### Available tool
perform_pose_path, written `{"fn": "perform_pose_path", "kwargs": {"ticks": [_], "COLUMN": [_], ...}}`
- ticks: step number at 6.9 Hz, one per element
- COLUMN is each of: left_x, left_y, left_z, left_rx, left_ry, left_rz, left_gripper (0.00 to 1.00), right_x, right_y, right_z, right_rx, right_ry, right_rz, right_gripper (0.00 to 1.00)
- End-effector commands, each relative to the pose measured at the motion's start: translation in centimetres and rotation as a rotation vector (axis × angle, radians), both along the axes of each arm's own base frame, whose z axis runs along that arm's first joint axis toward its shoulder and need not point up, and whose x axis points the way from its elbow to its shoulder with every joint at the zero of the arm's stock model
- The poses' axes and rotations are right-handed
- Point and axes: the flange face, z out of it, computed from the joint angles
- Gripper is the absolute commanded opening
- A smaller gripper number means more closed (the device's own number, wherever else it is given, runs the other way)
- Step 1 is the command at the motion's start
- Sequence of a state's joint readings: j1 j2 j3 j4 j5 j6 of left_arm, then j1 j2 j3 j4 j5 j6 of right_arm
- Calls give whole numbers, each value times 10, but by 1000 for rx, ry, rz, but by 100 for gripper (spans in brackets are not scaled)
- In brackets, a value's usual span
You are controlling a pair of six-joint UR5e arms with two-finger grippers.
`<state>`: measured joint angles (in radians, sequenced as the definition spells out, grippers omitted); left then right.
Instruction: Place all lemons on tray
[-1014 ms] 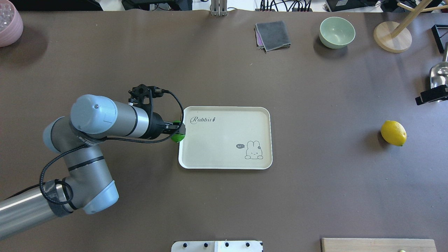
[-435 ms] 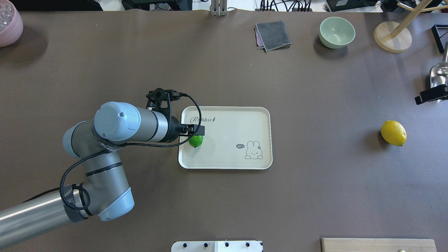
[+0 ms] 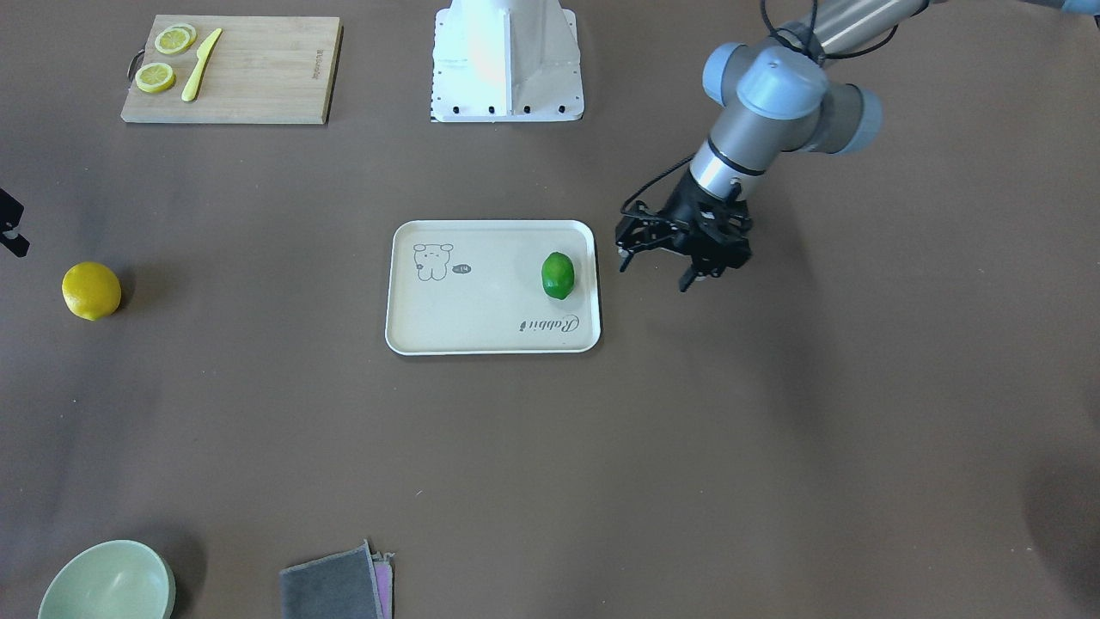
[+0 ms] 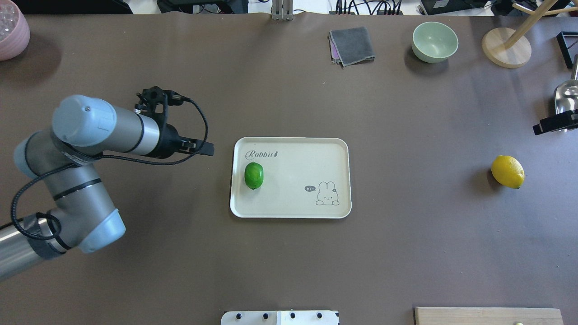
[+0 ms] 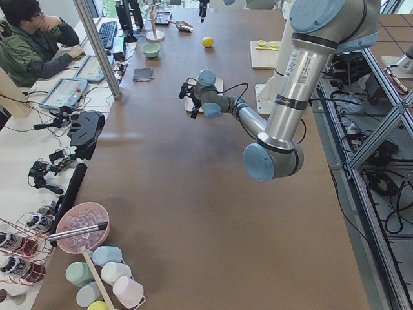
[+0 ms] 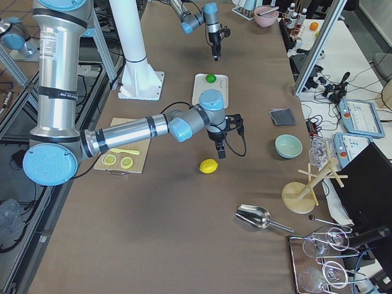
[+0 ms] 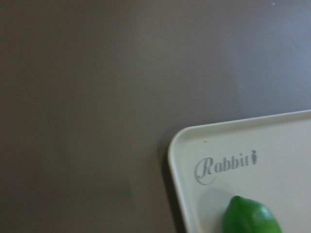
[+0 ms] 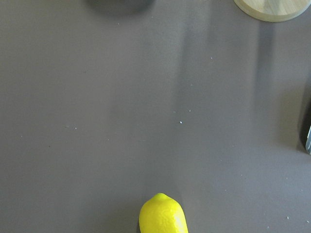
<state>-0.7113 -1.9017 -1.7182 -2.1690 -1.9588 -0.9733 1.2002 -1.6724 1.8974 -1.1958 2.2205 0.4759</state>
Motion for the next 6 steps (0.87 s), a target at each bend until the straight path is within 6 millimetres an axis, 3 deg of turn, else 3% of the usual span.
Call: {"fn": "perform_pose_path", "kwargs": {"ticks": [1, 2, 4, 6], "left_x": [-135, -184, -193, -193], "left_y": [-46, -50, -47, -47], "left_z": [69, 102, 112, 112], "left_rx": [136, 171, 169, 169], "left_ry": [-75, -95, -106, -106], "left_rz": [116, 153, 146, 144], "left_gripper": [98, 98, 98, 98], "right_x": [-19, -39, -82, -100], "right_y": [3, 7, 21, 26], "right_z": [20, 24, 32, 53], "right_rx": [32, 39, 82, 63], "right_ry": [-4, 29, 110, 146], "right_rz": [-34, -53, -112, -144], "right_gripper": [100, 100, 100, 100]}}
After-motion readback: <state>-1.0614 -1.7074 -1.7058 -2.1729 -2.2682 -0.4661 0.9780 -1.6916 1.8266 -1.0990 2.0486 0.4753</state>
